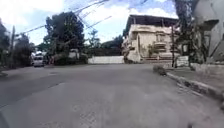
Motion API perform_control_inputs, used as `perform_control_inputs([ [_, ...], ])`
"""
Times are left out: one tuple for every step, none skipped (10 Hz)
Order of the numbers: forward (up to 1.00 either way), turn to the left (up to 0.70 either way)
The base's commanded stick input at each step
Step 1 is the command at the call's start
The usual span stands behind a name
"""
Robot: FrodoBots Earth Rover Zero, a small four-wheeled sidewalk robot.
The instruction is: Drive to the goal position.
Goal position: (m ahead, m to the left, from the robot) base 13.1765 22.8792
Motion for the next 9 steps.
perform_control_inputs([
  [0.7, -0.24],
  [0.7, -0.32],
  [0.7, -0.35],
  [0.7, -0.35],
  [0.7, -0.35],
  [0.7, -0.35],
  [0.7, -0.35],
  [0.7, 0.0],
  [0.7, 0.0],
])
